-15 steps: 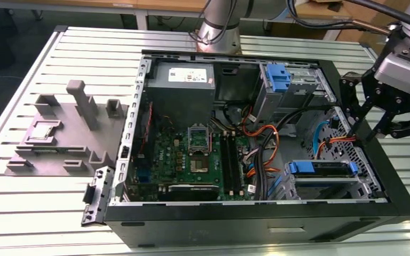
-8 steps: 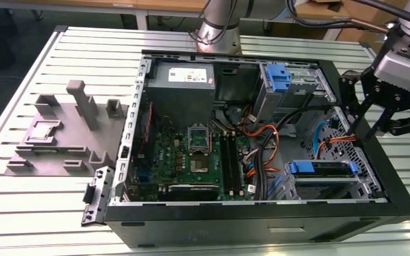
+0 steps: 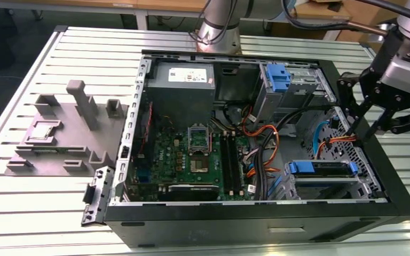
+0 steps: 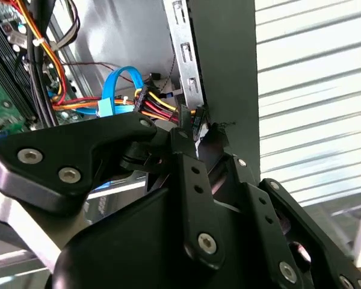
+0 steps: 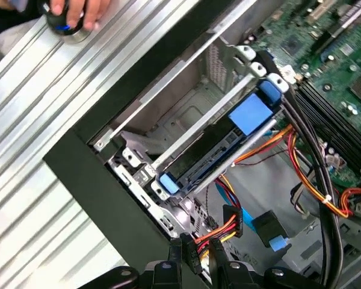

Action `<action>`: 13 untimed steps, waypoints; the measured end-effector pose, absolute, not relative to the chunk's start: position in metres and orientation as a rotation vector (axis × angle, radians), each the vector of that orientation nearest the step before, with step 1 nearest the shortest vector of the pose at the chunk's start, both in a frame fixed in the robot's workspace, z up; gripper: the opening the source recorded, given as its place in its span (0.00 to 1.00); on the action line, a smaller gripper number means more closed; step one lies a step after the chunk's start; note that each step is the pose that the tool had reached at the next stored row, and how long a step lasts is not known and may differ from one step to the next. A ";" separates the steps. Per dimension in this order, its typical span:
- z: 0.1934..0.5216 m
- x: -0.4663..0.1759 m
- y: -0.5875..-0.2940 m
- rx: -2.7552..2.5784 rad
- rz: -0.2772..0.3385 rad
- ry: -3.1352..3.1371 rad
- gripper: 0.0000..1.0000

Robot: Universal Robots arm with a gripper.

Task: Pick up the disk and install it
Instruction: 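Insert the first disk wire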

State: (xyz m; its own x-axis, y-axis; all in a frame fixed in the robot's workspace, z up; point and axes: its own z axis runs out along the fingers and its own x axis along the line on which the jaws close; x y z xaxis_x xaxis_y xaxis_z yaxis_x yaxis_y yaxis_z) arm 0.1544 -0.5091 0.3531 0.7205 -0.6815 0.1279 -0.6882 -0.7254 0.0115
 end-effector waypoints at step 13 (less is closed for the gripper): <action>0.351 0.151 -0.507 2.828 0.220 -1.012 0.32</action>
